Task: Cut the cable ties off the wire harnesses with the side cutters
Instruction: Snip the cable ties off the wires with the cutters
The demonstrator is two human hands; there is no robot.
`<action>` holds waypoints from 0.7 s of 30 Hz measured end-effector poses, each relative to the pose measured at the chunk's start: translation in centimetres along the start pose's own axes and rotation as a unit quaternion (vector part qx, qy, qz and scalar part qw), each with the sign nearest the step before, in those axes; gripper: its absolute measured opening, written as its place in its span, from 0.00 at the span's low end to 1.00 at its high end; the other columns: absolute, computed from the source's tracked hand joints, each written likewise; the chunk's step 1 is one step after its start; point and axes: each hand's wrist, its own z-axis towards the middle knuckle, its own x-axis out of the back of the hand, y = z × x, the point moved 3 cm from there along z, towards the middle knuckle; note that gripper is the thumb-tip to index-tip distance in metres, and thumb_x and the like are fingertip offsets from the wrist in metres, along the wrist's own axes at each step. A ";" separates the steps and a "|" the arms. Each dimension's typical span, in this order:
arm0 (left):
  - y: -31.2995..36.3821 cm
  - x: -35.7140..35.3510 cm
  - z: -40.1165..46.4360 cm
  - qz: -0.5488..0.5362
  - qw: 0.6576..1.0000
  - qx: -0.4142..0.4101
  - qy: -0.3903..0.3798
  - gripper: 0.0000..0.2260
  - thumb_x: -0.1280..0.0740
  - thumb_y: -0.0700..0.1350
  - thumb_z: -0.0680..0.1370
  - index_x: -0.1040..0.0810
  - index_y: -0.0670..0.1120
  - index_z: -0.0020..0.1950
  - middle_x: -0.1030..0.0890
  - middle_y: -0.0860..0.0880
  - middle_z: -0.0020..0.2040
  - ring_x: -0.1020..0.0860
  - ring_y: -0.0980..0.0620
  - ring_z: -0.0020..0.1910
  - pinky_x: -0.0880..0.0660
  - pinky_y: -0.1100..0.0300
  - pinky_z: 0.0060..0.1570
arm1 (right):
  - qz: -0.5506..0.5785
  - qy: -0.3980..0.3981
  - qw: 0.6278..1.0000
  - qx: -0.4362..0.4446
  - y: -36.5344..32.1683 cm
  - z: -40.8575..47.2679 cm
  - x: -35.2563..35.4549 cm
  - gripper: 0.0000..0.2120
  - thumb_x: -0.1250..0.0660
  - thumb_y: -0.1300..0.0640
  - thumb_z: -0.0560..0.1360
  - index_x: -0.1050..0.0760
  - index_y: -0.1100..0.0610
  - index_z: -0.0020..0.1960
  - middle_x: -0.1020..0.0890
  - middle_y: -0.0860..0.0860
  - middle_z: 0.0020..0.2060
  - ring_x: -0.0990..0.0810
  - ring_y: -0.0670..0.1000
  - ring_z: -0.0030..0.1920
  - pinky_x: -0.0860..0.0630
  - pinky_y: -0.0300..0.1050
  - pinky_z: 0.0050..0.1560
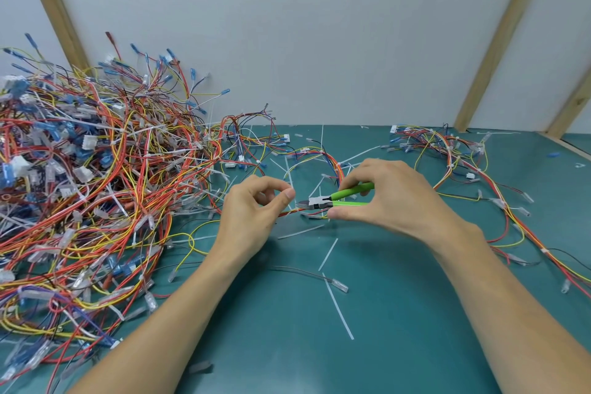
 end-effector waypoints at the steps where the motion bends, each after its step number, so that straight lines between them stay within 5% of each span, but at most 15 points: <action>1: 0.1 0.0 0.0 0.001 1.000 -0.003 -0.002 0.04 0.25 0.47 0.75 0.16 0.55 0.41 0.21 0.40 0.41 0.30 0.54 0.35 0.29 0.58 0.39 | -0.001 0.001 1.000 0.001 -0.1 0.0 0.0 0.26 0.31 0.23 0.60 0.17 0.40 0.48 0.19 0.41 0.45 0.21 0.47 0.51 0.22 0.52 0.53; 11: 0.3 -0.1 -0.1 0.021 1.000 -0.018 -0.007 0.03 0.26 0.47 0.76 0.15 0.53 0.42 0.29 0.49 0.36 0.33 0.57 0.34 0.34 0.63 0.39 | -0.030 0.005 0.999 -0.009 0.0 0.0 -0.1 0.26 0.32 0.22 0.60 0.17 0.40 0.47 0.19 0.41 0.45 0.22 0.47 0.50 0.22 0.51 0.51; 21: 0.7 -0.2 -0.2 0.042 0.999 -0.031 -0.012 0.02 0.26 0.47 0.76 0.15 0.52 0.44 0.30 0.46 0.37 0.31 0.53 0.36 0.33 0.61 0.40 | -0.018 0.003 1.000 -0.014 0.0 0.0 -0.3 0.28 0.33 0.21 0.59 0.17 0.39 0.47 0.19 0.40 0.46 0.22 0.46 0.51 0.22 0.50 0.52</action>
